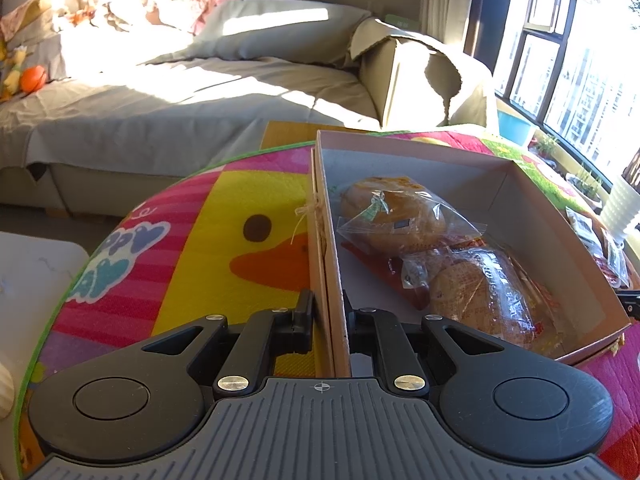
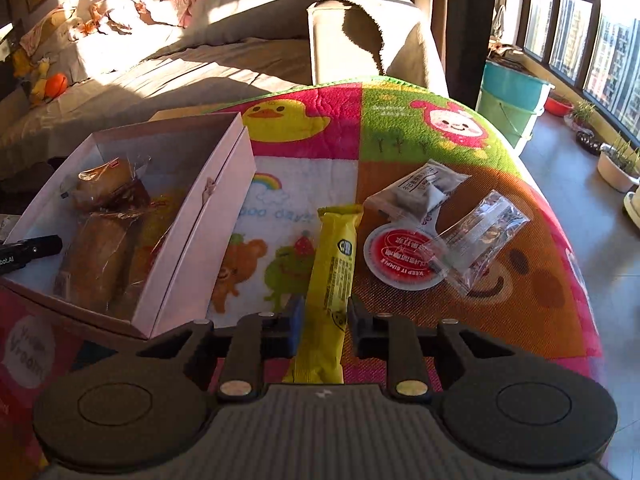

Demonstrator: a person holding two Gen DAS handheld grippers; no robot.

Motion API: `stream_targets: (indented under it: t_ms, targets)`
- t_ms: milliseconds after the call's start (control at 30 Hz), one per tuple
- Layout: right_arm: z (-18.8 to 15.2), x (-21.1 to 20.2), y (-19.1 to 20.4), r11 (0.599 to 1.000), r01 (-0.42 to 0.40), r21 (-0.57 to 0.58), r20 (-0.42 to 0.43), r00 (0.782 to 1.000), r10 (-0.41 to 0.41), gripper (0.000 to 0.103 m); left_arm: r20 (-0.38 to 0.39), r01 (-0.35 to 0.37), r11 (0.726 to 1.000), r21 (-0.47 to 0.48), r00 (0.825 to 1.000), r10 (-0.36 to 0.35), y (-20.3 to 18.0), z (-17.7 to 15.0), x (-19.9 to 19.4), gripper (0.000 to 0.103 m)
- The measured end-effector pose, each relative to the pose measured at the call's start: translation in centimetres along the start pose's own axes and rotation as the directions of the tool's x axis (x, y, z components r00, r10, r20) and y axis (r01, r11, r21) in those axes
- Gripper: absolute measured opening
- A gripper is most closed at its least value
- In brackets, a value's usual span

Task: Organize objects
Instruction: 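Grasp the yellow wafer stick with the right gripper, then carry the yellow wafer stick into the pink box and release it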

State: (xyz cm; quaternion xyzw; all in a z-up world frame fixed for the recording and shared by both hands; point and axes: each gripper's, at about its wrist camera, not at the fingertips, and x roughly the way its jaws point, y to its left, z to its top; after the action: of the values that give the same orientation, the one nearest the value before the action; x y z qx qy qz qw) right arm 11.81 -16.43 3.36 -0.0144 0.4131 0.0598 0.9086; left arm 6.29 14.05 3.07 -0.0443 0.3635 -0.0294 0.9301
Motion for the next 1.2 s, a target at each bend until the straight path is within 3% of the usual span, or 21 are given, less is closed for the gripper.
stream_targets:
  t_ms: [233, 300, 467, 667, 767, 933, 1000, 1067, 1200]
  targets:
    - [0.9, 3.2, 0.1, 1.0, 0.024, -0.005, -0.008, 1.0, -0.024, 0.029, -0.007, -0.006, 1.0, 0.01, 1.0, 0.006, -0.2, 0.0, 0.0, 0.013]
    - [0.9, 2.9, 0.3, 1.0, 0.017, -0.021, -0.017, 1.0, -0.018, 0.025, -0.008, -0.007, 1.0, 0.009, 1.0, 0.007, -0.1, 0.0, 0.0, 0.013]
    - [0.7, -0.3, 0.3, 0.999, -0.037, -0.039, -0.012, 0.999, 0.036, 0.022, -0.008, -0.007, 1.0, 0.01, 1.0, 0.007, -0.2, 0.0, 0.1, 0.013]
    - [2.5, -6.7, 0.2, 0.997, -0.073, -0.037, 0.094, 0.993, 0.076, 0.022, -0.009, -0.008, 1.0, 0.011, 1.0, 0.008, -0.2, -0.1, 0.1, 0.013]
    - [4.2, -10.4, 0.9, 0.989, -0.138, -0.044, 0.176, 0.974, 0.143, 0.022, -0.008, -0.008, 1.0, 0.007, 1.0, 0.008, -0.2, -0.1, 0.1, 0.013]
    - [6.5, -13.7, 3.2, 0.967, -0.242, -0.081, 0.297, 0.92, 0.255, 0.022, -0.008, -0.008, 1.0, 0.005, 1.0, 0.008, -0.2, 0.0, 0.2, 0.013]
    - [7.2, -13.4, 4.6, 0.953, -0.287, -0.095, 0.303, 0.904, 0.302, 0.022, -0.007, -0.007, 1.0, 0.005, 1.0, 0.007, -0.2, 0.0, 0.1, 0.013]
    - [7.6, -11.9, 6.3, 0.942, -0.321, -0.101, 0.275, 0.901, 0.336, 0.022, -0.008, -0.007, 1.0, 0.005, 1.0, 0.007, -0.2, 0.0, 0.2, 0.013]
    - [7.2, -7.3, 9.8, 0.937, -0.331, -0.116, 0.175, 0.921, 0.347, 0.022, -0.007, -0.007, 1.0, 0.006, 1.0, 0.007, -0.2, 0.0, 0.2, 0.013]
